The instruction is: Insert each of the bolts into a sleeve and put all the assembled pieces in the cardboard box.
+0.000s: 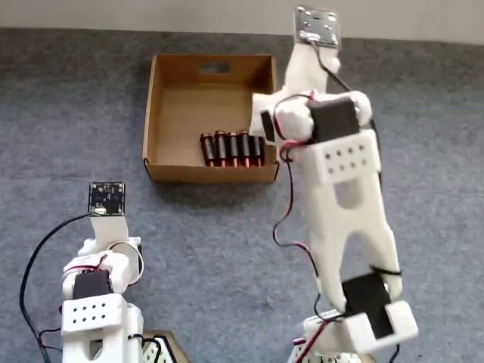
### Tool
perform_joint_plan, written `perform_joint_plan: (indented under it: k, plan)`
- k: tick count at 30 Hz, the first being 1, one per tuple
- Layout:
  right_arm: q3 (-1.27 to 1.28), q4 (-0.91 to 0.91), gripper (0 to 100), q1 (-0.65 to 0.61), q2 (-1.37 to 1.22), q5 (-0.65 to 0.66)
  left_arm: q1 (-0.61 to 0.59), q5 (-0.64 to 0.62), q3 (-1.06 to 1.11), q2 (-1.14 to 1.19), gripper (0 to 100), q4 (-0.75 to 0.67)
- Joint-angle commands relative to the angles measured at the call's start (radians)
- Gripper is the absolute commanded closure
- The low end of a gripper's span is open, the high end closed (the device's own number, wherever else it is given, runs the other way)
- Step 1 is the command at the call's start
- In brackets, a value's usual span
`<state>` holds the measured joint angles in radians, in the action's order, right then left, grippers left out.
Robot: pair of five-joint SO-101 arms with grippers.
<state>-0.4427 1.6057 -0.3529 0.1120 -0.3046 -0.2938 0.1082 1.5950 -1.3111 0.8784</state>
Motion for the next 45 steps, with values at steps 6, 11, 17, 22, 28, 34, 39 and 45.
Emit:
perform_joint_plan:
  k: [6, 11, 17, 22, 28, 34, 39, 45]
  plan:
    - [0.048, 0.156, 99.4, 0.013, 0.193, 0.011, 0.022, 0.005, -0.004, -0.013, 98, -0.017]
    - [0.386, 0.033, 99.4, 0.038, 0.398, 0.011, 0.022, 0.005, -0.004, -0.013, 98, -0.017]
    - [1.004, -0.337, 99.4, 0.033, 0.799, 0.011, 0.022, 0.005, -0.004, -0.013, 98, -0.017]
    - [1.457, -0.601, 98.9, 0.038, 1.152, 0.011, 0.022, 0.005, -0.004, -0.013, 98, -0.017]
    - [1.788, -0.685, 98.9, 0.033, 1.543, 0.011, 0.022, 0.005, -0.004, -0.013, 98, -0.017]
    - [2.02, -0.687, 98.9, 0.038, 1.718, 0.011, 0.024, 0.005, -0.004, -0.013, 98, -0.017]
    - [2.097, -0.687, 98.9, 0.036, 1.707, 0.011, 0.022, 0.005, -0.002, -0.013, 98, -0.017]
    - [2.255, -0.627, 98.9, 0.038, 1.712, 0.009, 0.024, 0.005, -0.002, -0.013, 98, -0.017]
